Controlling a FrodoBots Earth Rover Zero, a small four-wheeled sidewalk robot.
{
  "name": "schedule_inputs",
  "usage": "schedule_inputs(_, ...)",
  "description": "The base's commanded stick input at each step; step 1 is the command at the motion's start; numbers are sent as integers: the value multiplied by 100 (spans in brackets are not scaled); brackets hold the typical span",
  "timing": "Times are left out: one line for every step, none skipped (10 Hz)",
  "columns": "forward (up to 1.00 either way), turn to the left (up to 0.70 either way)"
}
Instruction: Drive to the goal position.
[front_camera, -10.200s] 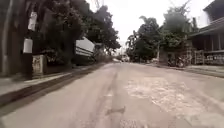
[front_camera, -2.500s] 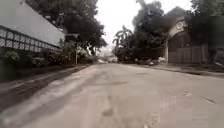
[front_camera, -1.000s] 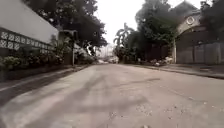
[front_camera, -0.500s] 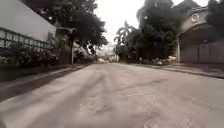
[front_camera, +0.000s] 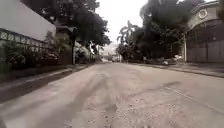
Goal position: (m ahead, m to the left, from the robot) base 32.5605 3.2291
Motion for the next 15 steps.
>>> schedule_inputs(85, 3)
schedule_inputs(85, 2)
schedule_inputs(85, 1)
schedule_inputs(85, 0)
schedule_inputs(85, 0)
schedule_inputs(85, 0)
schedule_inputs(85, 0)
schedule_inputs(85, 0)
schedule_inputs(85, 0)
schedule_inputs(85, 0)
schedule_inputs(85, 0)
schedule_inputs(85, 0)
schedule_inputs(85, 0)
schedule_inputs(85, 0)
schedule_inputs(85, 0)
